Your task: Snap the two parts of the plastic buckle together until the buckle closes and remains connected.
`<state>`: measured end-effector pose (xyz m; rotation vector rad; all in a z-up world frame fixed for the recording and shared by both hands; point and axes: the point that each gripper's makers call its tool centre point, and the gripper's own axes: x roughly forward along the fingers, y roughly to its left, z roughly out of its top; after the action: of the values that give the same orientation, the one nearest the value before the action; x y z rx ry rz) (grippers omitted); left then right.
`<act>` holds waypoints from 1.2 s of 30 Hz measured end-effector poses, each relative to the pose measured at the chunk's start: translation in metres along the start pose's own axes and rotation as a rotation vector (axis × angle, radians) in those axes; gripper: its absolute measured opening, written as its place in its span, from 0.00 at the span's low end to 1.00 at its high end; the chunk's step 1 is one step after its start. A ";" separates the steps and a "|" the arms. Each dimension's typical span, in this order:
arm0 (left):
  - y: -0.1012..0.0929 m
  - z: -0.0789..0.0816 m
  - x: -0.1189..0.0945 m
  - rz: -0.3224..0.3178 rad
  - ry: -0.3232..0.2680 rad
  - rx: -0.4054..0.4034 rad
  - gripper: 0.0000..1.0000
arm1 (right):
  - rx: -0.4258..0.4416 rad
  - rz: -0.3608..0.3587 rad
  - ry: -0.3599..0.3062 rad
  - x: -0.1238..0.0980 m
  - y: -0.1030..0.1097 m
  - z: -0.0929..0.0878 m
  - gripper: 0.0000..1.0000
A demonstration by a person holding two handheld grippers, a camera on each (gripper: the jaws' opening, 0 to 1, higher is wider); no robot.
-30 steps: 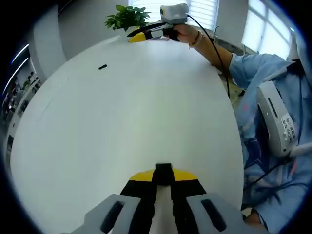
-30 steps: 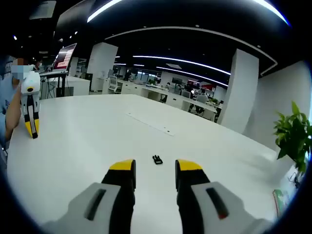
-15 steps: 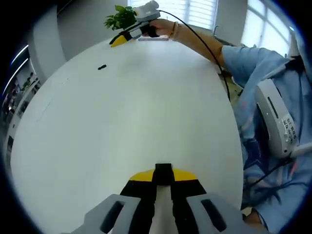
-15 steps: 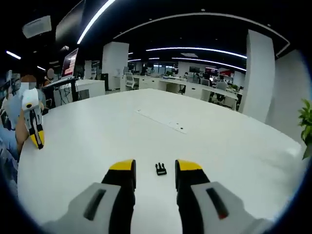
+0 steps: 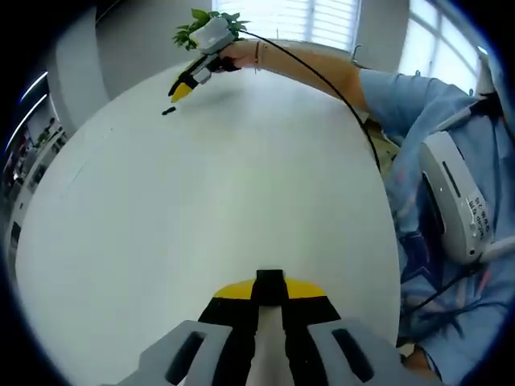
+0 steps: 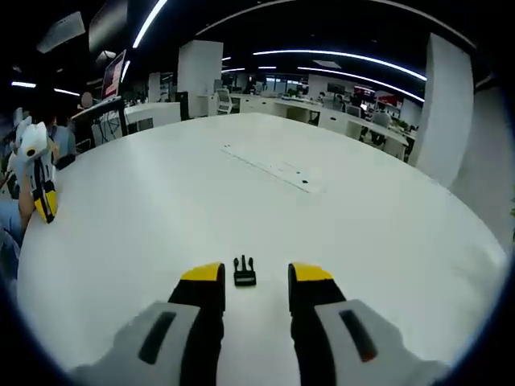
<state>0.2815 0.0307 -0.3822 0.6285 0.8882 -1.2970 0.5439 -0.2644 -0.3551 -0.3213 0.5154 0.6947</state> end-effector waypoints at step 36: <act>-0.002 -0.001 0.000 -0.011 -0.012 -0.014 0.10 | 0.030 0.080 0.001 0.017 0.012 -0.014 0.13</act>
<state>0.2791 0.0315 -0.3823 0.6050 0.8910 -1.3028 0.5420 -0.2526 -0.3775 -0.2744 0.5414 0.7638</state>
